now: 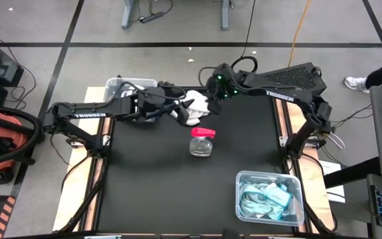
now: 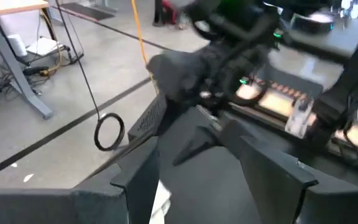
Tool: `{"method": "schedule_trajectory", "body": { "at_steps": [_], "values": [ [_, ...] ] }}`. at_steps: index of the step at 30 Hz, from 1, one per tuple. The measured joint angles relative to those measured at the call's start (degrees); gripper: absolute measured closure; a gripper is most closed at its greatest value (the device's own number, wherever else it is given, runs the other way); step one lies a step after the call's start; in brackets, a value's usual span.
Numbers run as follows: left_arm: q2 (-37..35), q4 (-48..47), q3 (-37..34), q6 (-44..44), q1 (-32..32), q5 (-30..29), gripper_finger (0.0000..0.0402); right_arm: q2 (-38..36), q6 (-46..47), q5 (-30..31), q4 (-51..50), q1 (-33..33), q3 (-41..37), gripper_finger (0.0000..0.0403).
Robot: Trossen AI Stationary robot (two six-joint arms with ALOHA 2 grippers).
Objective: Sort microfiber towel by color & place in baskets
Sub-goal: Put the gray towel into the top transparent bin
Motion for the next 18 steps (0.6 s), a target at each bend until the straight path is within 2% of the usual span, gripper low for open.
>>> {"method": "schedule_trajectory", "body": {
  "at_steps": [4,8,13,18],
  "values": [
    [-0.4,-2.5,0.0,1.2,-0.1,0.1,0.0181,4.0,2.4,-0.7,0.0,-0.8,0.0,0.0165],
    [-0.4,-9.2,0.0,0.1,-0.6,0.1,0.0181,8.5,2.3,-3.6,0.4,-0.5,0.0,0.0165],
    [-0.1,-18.7,0.0,-3.0,-2.1,0.3,0.0181,13.8,1.4,-3.7,4.2,-0.1,-0.1,0.0165],
    [-0.1,-25.5,0.0,-3.7,-4.6,3.3,0.0181,16.5,3.2,-3.6,9.9,-0.2,-0.1,0.0165]
  ]
}}
